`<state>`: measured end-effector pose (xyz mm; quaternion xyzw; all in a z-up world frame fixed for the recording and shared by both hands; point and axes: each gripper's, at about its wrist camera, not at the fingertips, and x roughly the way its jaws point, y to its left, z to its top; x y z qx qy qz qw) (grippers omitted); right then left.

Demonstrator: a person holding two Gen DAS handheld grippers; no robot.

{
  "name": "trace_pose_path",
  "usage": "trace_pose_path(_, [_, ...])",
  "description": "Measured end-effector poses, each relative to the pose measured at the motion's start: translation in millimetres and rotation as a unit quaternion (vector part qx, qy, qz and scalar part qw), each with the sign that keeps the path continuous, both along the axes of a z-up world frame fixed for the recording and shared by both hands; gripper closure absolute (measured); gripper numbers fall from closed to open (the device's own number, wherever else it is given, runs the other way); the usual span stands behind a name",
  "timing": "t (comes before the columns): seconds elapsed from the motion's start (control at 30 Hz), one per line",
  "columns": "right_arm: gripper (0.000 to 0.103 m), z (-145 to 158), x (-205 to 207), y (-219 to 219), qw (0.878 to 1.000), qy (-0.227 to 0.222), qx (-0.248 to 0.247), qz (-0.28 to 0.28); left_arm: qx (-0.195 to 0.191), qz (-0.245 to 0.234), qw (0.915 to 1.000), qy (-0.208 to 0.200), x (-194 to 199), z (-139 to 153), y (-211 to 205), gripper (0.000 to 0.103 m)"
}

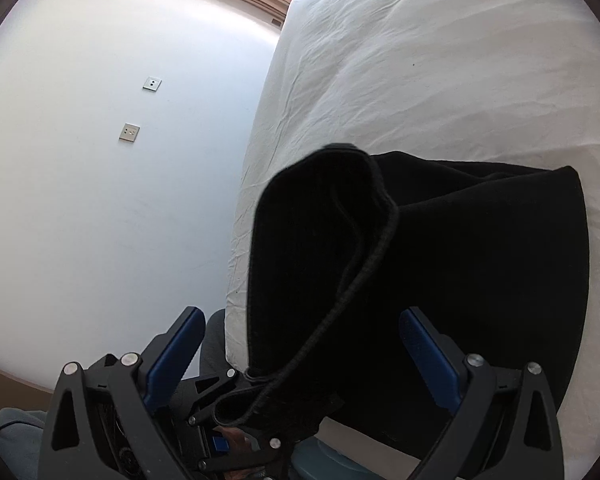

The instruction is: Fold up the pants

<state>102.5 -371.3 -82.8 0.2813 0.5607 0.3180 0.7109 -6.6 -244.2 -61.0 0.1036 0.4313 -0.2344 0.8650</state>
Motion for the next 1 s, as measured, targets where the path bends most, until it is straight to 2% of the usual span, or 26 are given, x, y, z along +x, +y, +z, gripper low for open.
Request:
trace_pose_path(0.07, [0.010, 0, 1, 2, 1.000, -0.004, -0.019, 0.009, 0.015, -0.008, 0.9998, -0.004, -2, -3, -6, 0.089])
trace_pose_path(0.13, [0.034, -4, 4, 4, 0.999, 0.002, -0.050, 0.017, 0.031, -0.013, 0.9994, -0.009, -4, -6, -6, 0.089])
trace_pose_path(0.17, [0.038, -8, 4, 1, 0.998, 0.007, -0.054, 0.017, 0.038, -0.016, 0.9991, -0.011, -3, -7, -9, 0.089])
trace_pose_path(0.2, [0.052, -11, 5, -1, 0.998, 0.009, -0.056, 0.017, 0.044, -0.018, 0.9988, -0.012, -3, -9, -12, 0.089])
trace_pose_path(0.23, [0.059, -13, 5, -4, 0.998, 0.006, -0.054, 0.015, 0.051, -0.022, 0.9984, -0.013, -4, -10, -16, 0.089])
trace_pose_path(0.33, [0.074, -15, 3, -12, 0.998, -0.003, -0.059, 0.008, 0.071, -0.032, 0.9968, -0.018, -10, -11, -22, 0.089])
trace_pose_path(0.4, [0.081, -15, 3, -17, 0.998, -0.010, -0.062, 0.003, 0.079, -0.040, 0.9958, -0.024, -11, -9, -27, 0.089])
trace_pose_path(0.53, [0.083, -11, 0, -35, 0.998, -0.027, -0.055, 0.001, 0.092, -0.060, 0.9935, -0.031, -26, -5, -35, 0.089])
trace_pose_path(0.67, [0.084, -9, 3, -47, 0.998, -0.035, -0.059, 0.000, 0.109, -0.077, 0.9907, -0.026, -17, -13, -52, 0.088])
trace_pose_path(1.0, [0.085, -44, 4, -88, 0.999, -0.015, -0.045, -0.026, 0.148, -0.116, 0.9822, -0.012, -7, -42, -93, 0.088])
